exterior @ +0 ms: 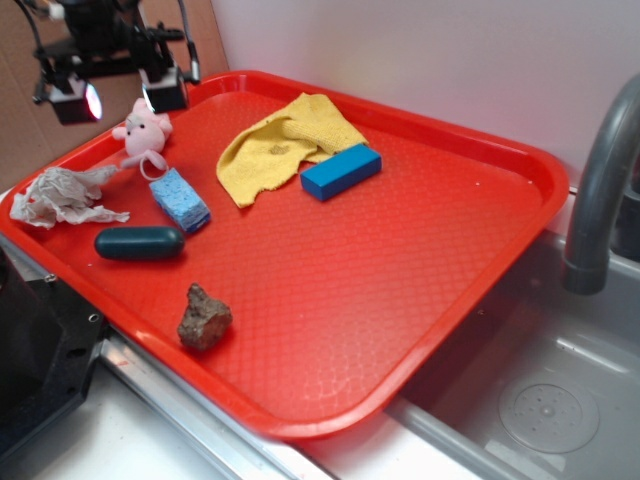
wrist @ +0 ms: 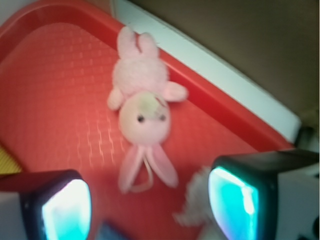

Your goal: Grab the pink bunny.

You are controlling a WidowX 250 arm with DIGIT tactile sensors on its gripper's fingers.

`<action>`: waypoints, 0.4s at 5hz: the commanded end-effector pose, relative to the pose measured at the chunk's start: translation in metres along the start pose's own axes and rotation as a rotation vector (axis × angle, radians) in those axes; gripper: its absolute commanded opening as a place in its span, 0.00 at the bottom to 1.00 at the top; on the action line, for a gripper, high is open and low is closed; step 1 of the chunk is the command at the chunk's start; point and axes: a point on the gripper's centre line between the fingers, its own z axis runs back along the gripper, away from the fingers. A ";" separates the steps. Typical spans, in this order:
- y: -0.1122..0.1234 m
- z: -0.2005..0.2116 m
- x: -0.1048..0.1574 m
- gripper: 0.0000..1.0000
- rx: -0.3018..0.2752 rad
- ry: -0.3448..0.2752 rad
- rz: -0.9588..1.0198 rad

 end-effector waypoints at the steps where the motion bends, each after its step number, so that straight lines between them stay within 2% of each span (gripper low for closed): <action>1: 0.007 -0.019 0.035 1.00 -0.022 -0.049 -0.041; 2: 0.010 -0.039 0.032 1.00 -0.005 -0.005 -0.056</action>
